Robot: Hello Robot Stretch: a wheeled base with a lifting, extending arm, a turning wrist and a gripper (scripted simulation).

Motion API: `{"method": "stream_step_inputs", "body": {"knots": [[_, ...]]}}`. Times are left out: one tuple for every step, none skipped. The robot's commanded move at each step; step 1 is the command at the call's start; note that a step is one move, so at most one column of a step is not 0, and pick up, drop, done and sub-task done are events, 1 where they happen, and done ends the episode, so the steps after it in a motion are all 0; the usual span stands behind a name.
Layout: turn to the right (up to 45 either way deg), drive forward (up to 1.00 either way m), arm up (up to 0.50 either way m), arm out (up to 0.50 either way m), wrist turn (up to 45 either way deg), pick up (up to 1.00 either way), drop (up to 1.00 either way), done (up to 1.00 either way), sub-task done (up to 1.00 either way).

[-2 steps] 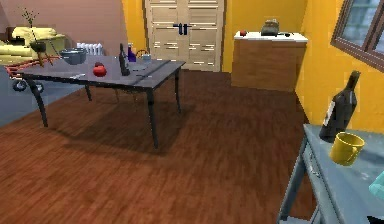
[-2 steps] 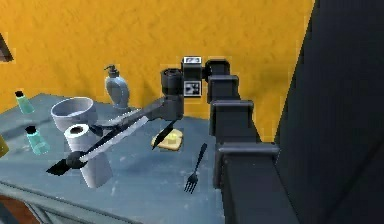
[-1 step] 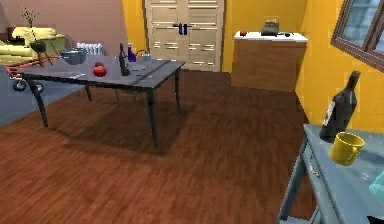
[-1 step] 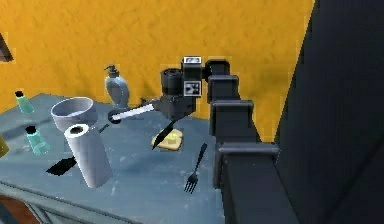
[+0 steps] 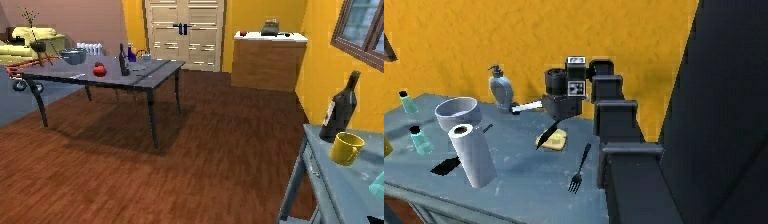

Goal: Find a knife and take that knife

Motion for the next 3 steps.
{"method": "stream_step_inputs", "body": {"knots": [[0.0, 0.00, -0.14, 0.00, 0.0, 0.00, 0.00, 0.00, 0.00], [0.0, 0.00, 0.00, 0.00, 0.0, 1.00, 0.00, 0.00, 0.00], [0.0, 0.00, 0.10, 0.00, 0.0, 0.00, 0.00, 0.00, 0.00]]}}
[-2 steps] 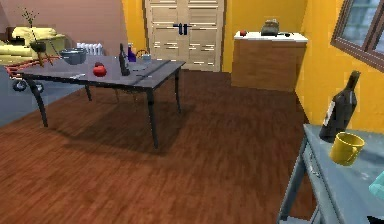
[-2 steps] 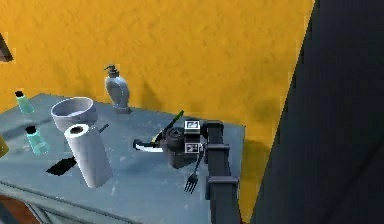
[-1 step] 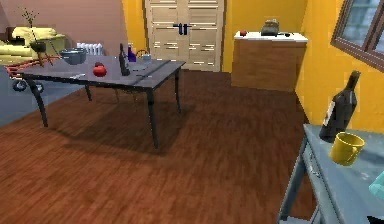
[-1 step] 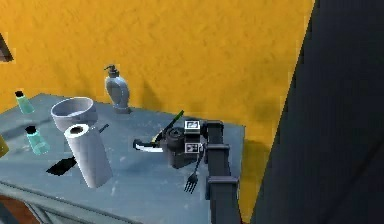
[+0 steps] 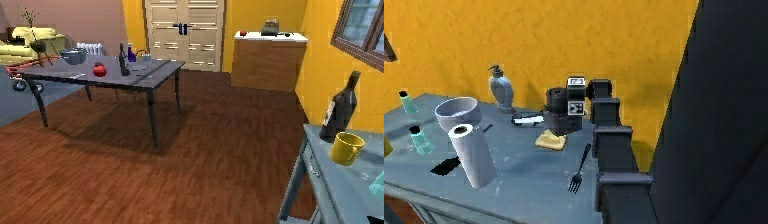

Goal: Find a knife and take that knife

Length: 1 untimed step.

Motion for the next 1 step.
{"method": "stream_step_inputs", "body": {"knots": [[0.0, 0.00, 0.00, 0.00, 0.0, 0.00, 0.00, 1.00, 0.00]]}}
